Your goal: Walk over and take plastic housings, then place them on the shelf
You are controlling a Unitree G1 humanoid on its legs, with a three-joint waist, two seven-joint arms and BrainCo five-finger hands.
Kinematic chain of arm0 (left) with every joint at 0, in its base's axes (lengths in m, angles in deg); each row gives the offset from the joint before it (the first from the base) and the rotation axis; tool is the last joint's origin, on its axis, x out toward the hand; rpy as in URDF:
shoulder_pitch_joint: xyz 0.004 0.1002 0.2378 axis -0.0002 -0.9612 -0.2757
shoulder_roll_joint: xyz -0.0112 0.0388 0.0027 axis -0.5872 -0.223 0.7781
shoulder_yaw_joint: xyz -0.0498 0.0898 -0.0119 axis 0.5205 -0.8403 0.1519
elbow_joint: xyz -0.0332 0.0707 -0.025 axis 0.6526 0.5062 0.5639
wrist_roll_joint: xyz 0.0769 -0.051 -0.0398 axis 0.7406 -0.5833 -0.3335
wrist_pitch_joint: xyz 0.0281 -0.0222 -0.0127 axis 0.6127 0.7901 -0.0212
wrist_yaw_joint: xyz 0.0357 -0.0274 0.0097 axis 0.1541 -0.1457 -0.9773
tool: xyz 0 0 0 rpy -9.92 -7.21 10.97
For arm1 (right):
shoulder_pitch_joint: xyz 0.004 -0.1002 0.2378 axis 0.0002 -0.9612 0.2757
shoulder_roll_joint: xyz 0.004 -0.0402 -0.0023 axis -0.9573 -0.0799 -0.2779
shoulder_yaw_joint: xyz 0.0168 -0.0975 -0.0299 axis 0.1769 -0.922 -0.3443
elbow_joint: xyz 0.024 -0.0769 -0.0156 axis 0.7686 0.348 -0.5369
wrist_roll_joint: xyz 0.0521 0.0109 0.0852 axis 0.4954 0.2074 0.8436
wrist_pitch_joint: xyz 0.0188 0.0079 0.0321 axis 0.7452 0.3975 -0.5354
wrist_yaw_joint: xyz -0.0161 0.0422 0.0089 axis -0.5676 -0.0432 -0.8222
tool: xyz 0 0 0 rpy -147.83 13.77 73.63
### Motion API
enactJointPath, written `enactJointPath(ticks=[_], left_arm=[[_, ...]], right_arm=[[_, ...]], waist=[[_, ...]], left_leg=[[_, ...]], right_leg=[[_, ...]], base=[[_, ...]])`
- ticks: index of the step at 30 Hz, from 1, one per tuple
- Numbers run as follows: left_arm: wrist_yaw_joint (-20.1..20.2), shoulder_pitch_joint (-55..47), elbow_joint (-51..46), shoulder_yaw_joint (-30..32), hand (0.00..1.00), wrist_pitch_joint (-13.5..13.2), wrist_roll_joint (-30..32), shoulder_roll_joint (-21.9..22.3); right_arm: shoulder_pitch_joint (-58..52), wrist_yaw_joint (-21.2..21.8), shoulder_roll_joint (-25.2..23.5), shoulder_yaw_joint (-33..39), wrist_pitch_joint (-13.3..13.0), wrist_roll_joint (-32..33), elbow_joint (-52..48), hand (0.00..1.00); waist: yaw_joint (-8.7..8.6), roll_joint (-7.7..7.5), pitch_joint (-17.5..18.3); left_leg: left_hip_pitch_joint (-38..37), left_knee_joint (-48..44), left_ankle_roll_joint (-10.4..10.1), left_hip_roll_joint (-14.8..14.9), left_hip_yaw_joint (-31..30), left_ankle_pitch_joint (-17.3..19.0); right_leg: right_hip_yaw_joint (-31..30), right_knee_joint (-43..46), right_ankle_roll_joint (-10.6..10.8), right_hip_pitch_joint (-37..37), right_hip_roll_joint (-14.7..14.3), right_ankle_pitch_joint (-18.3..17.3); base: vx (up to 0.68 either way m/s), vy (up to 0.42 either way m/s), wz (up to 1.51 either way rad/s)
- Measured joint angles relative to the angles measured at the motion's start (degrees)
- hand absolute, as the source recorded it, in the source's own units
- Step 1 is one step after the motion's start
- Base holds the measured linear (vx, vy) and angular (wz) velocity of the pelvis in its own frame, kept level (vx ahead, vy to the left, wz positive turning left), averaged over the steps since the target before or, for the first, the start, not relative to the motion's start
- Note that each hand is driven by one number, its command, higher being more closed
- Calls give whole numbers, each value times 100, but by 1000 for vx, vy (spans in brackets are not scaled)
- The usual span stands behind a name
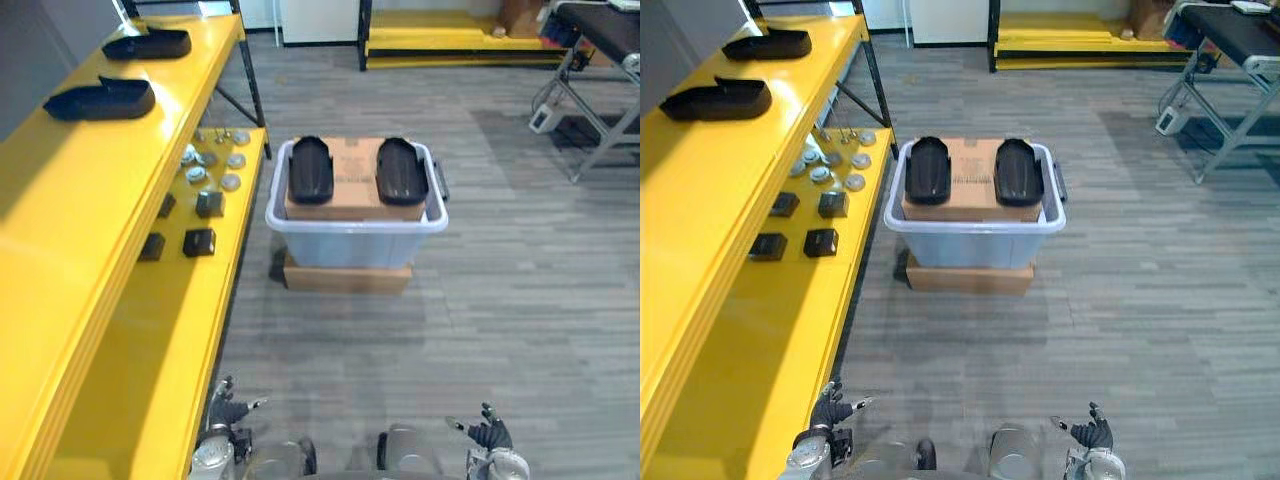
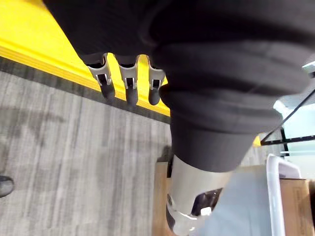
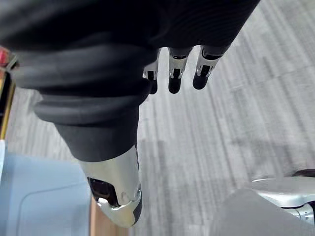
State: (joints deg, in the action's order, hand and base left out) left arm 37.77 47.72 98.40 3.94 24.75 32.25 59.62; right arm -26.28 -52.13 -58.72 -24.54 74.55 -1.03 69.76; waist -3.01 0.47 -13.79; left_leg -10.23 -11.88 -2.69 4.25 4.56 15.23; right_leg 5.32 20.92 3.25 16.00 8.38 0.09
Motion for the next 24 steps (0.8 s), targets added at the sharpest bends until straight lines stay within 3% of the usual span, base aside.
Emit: enactJointPath(ticks=[1, 3, 4, 5, 6, 7, 8, 9, 11, 14, 15, 16, 19, 24], left_arm=[[1, 45, 115, -14, 0, 14, 0, 75], [18, 54, 175, -53, 0, 8, 30, 125], [18, 57, 187, -50, 0, 7, 36, 132], [16, 79, 199, -34, 0, 4, 45, 160], [16, 75, 202, -13, 0, 4, 43, 228], [16, 72, 199, -7, 0, 4, 39, 271], [13, -10, 203, -3, 0, 4, 27, 331], [15, -90, 243, -3, 0, 10, 12, 357], [17, -116, 241, -3, 0, 7, -3, 382], [12, -180, 233, 12, 0, 9, -15, 391], [12, -236, 233, 11, 0, 9, -20, 427], [11, -235, 289, 30, 0, 22, -25, 381], [18, -210, 251, 27, 0, 0, -31, 299], [26, -248, 252, 4, 0, 9, -22, 207]], right_arm=[[31, -3, 34, 24, 13, 0, 21, 0], [19, 1, -7, 203, 2, 1, -69, 0], [12, 2, -17, 244, 1, 4, -68, 0], [-19, 7, -22, 257, 11, 10, -62, 0], [-87, 8, -25, 255, 14, 17, -68, 0], [-127, 3, -29, 245, 16, 32, -71, 0], [-149, -1, -42, 245, 16, 143, -68, 0], [-131, -4, -89, 256, -6, 232, -69, 0], [-117, -4, -120, 276, -46, 289, -79, 0], [-35, -17, -137, 419, -58, 305, -60, 0], [-44, -26, -75, 420, -64, 305, -65, 0], [0, -48, -115, 427, -47, 305, 4, 0], [-120, -121, -189, 426, -69, 409, -85, 0], [-263, -141, -241, 450, -76, 425, -538, 0]], waist=[[23, 110, 0], [-89, 56, 7], [-115, 53, 11], [-135, 31, -9], [-129, 58, -52], [-110, 95, -65], [-54, 159, -69], [50, 105, -49], [69, 78, -35], [102, 107, -30], [100, 278, 34], [141, 283, 52], [110, 96, 111], [82, 108, 143]], left_leg=[[-38, 0, -10, 121, 5, 6], [-177, -71, -292, 160, 15, -205], [-151, -242, -336, 174, -2, -230], [119, -1007, -472, 251, 2, -306], [621, -2183, -792, 493, 28, -573], [880, -2787, -860, 683, 66, -699], [1151, -3545, -694, 960, 301, -592], [1179, -3502, -479, 990, 556, -431], [1302, -2683, -309, 854, 770, -328], [1392, -941, -356, 435, 375, -393], [1329, -130, -415, 358, 144, -975], [1243, -69, -199, 343, 184, -1274], [1005, 183, -153, 130, 361, -1243], [821, 573, -68, 6, 414, -1291]], right_leg=[[66, 145, -35, -27, -88, -58], [97, 1043, -179, 119, 4, -767], [158, 1173, -205, 89, 27, -934], [256, 1186, -218, -92, 75, -1218], [411, 970, -290, -429, 15, -1257], [465, 808, -318, -654, -81, -1268], [550, 493, -393, -1064, -243, -1235], [556, 252, -449, -1346, -253, -1175], [488, -108, -425, -1632, -256, -1132], [159, -226, -325, -1694, -251, -1073], [-1, -249, -243, -1682, -396, -1056], [-245, -276, -96, -1728, -442, -1100], [-431, -624, 52, -1892, -243, -1018], [-521, -774, 118, -1902, -169, -1013]], base=[[426, -244, 21], [388, -270, 35], [405, -334, 49], [333, -267, 48], [319, -259, 44], [302, -218, 20], [247, -165, -23], [231, -130, -38], [256, -28, -32], [240, 94, -52], [227, 194, -81], [225, 171, -72], [176, 156, -32], [30, 49, -8]])
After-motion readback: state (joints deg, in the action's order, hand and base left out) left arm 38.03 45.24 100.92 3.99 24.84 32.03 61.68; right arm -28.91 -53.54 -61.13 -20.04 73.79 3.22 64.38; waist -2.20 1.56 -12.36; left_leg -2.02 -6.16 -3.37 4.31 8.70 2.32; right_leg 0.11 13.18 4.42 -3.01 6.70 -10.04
